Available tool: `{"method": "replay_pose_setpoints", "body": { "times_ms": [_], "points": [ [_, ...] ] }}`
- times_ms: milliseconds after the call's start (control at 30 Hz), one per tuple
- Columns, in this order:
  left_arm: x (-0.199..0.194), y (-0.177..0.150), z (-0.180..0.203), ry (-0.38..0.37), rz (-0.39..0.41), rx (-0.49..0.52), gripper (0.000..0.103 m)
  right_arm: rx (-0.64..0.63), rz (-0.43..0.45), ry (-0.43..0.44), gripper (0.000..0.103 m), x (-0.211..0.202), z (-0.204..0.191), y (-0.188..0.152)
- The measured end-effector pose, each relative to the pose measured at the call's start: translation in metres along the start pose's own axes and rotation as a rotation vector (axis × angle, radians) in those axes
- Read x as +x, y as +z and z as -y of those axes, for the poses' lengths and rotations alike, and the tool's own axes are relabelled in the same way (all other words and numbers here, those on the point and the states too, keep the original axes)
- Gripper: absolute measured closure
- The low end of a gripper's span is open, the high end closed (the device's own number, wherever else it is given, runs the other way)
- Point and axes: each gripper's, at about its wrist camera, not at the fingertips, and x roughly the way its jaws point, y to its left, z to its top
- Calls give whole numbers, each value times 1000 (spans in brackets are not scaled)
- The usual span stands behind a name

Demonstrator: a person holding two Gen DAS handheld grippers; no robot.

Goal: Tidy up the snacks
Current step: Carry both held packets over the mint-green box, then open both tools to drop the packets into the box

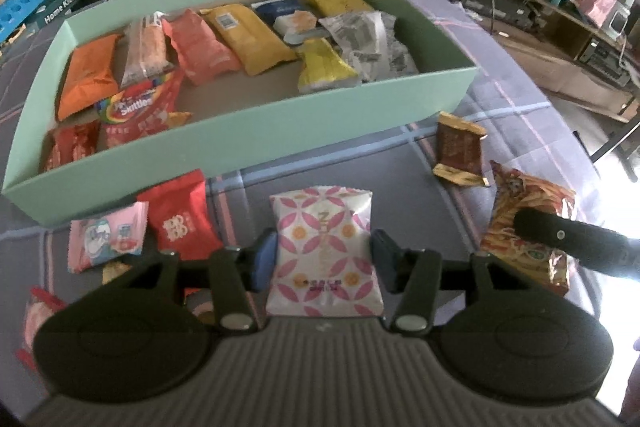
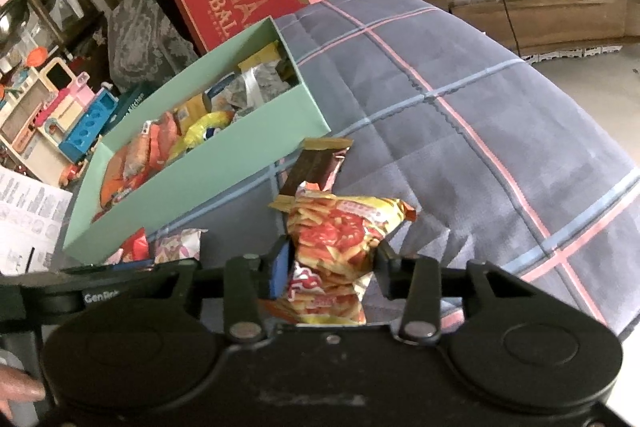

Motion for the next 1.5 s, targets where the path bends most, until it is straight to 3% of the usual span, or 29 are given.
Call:
{"method": "replay_pose_setpoints", "body": {
  "times_ms": [267, 500, 667, 900, 1133, 1367, 1400, 1433, 1467, 1500],
  "points": [
    [-31, 6, -9, -37, 61, -31, 53, -37, 47, 26, 62, -21, -18, 25],
    [-60, 41, -45, 1, 166, -91, 53, -155, 84, 129, 62, -18, -80, 71],
    [-62, 64, -82, 55, 200, -153, 52, -242, 56, 185, 62, 11, -135, 98],
    [-45, 80, -119, 93, 175, -206, 52, -302, -20, 211, 62, 65, -186, 107],
    [-15, 90, -116, 79, 139, -184, 52, -338, -88, 166, 62, 107, -188, 108],
    [11, 94, -95, 57, 102, -136, 52, -333, -111, 122, 61, 114, -165, 109],
    [13, 94, -94, 55, 101, -135, 50, -332, -114, 133, 59, 112, -164, 110],
    [13, 94, -93, 59, 107, -134, 40, -332, -116, 146, 56, 111, -164, 111],
    [13, 94, -92, 63, 111, -130, 29, -328, -118, 158, 38, 110, -165, 112],
    [12, 94, -92, 72, 120, -128, 10, -320, -112, 163, 25, 107, -166, 115]
  ]
}}
